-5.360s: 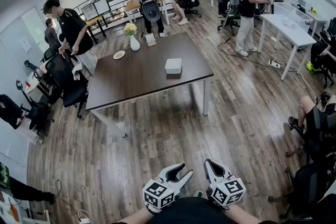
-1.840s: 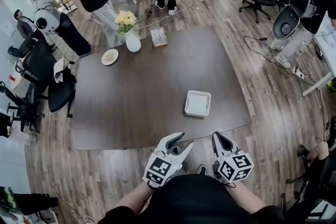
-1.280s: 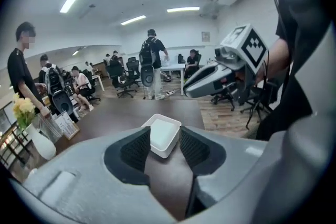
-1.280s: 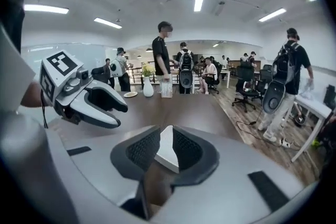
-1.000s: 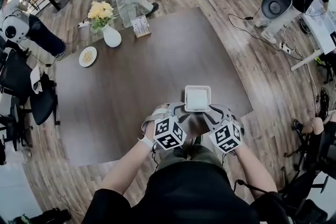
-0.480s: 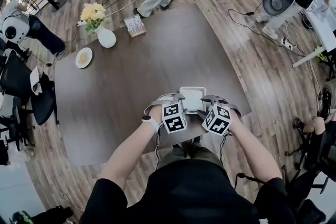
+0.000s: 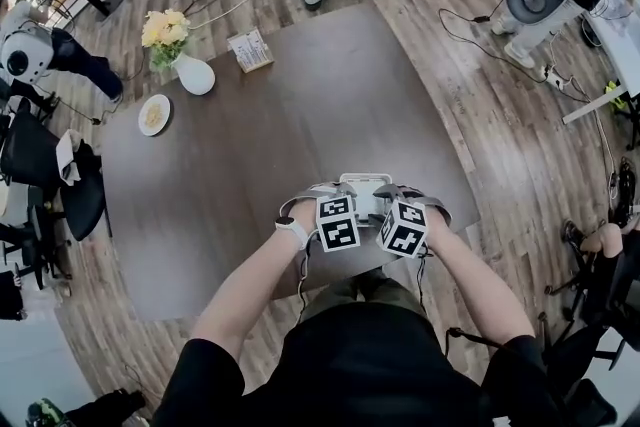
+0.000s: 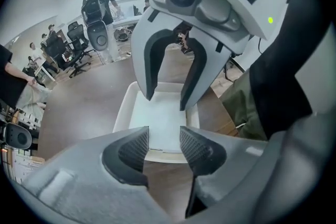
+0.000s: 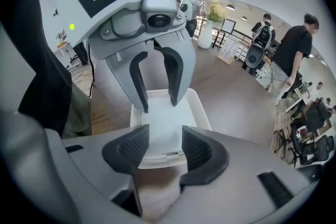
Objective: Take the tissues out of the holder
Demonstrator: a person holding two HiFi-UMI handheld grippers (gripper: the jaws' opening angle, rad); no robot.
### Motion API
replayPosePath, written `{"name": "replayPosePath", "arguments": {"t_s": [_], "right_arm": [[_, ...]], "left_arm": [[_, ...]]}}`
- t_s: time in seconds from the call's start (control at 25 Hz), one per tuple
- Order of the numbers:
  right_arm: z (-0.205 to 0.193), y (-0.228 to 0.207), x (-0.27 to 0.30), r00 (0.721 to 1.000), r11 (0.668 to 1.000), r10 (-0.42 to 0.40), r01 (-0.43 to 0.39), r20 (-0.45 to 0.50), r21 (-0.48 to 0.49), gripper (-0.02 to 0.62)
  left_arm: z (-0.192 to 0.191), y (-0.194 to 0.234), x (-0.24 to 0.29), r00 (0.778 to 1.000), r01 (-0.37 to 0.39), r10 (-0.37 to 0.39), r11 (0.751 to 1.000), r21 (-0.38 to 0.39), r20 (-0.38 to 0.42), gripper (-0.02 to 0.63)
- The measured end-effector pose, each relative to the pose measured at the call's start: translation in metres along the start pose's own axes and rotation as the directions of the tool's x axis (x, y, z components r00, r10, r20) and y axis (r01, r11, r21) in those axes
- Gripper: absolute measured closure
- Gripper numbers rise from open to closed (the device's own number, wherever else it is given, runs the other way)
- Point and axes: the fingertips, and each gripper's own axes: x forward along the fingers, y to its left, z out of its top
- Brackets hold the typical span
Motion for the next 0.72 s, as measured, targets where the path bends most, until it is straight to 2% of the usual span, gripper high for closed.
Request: {"name": "replayPosePath", "arguments": {"t_s": [0.16, 0.4, 0.72], "right_arm": [[-0.0057, 0.0040, 0.0091, 0.999, 0.999, 0.050, -0.050, -0.011, -0.012, 0.405], [-0.0038, 0.0054, 0.0100, 0.998, 0.998, 0.057, -0.057, -0.009, -0.017, 0.441], [-0.0027, 0.0073, 0.0071, 0.999, 0.999, 0.041, -0.041, 0.001, -0.004, 0.512]], "left_arm": [[0.0012, -0.0003, 0.0060, 1.000, 0.019, -0.019, 1.000, -0.002, 0.003, 0.430], [-0.0012, 0.0003, 0.0054, 0.999, 0.005, -0.005, 1.000, -0.017, 0.041, 0.431], [-0.0032, -0.0010, 0.0035, 0.998, -0.008, 0.008, 1.000, -0.007, 0.062, 0.520]]}}
